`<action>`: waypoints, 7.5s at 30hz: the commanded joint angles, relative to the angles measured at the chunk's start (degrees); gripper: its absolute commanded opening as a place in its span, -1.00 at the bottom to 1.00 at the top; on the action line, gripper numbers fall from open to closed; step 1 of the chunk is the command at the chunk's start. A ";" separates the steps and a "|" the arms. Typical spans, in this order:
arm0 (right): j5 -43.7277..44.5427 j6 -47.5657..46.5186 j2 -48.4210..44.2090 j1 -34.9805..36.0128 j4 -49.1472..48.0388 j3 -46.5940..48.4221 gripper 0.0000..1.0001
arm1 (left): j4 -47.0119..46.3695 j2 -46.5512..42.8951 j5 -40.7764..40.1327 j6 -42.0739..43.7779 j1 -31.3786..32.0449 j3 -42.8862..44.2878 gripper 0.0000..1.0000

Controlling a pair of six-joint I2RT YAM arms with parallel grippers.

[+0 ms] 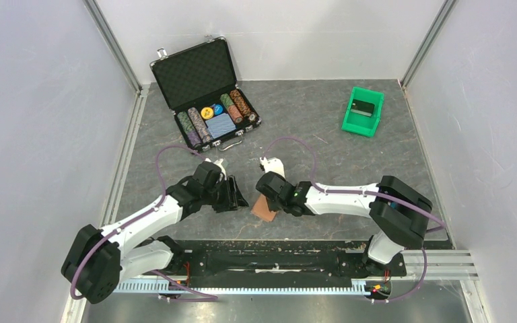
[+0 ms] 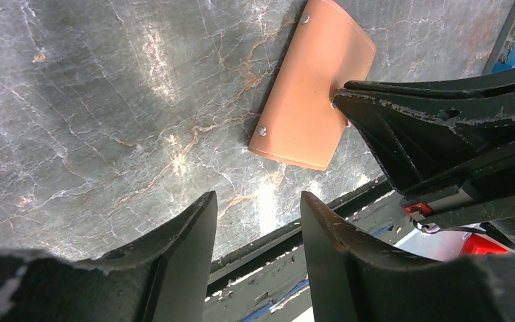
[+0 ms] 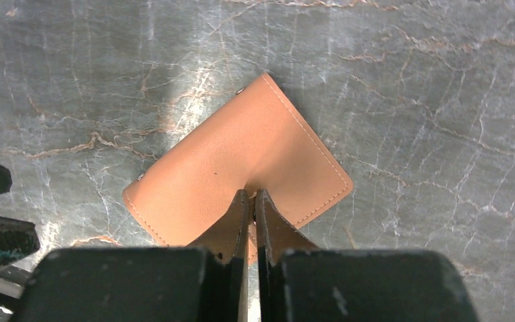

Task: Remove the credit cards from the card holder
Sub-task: Open the card holder at the center of the board, then remove the credit card from the card holder.

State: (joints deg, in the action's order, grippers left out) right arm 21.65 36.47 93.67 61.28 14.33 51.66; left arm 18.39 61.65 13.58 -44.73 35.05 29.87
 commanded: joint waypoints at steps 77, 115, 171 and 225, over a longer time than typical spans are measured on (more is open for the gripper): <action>-22.59 -13.75 -22.49 -8.17 -29.57 -16.57 -1.00 | -1.16 2.13 -9.84 0.71 1.21 7.02 0.61; -30.18 -12.84 -22.44 -11.45 -32.87 -16.92 -1.00 | -1.16 4.27 -0.88 2.18 1.19 9.28 0.54; -27.90 -14.04 -26.58 -22.28 -27.64 -28.17 -1.00 | -4.59 14.09 6.80 2.63 1.34 10.83 0.13; -33.57 -1.93 -17.25 -17.85 -34.68 -24.62 -0.67 | -7.33 16.06 5.50 -0.48 1.60 10.08 0.05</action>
State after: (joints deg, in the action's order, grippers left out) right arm -14.13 37.56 74.37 43.68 -18.39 27.31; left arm 7.70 82.30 23.68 -44.93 36.49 40.32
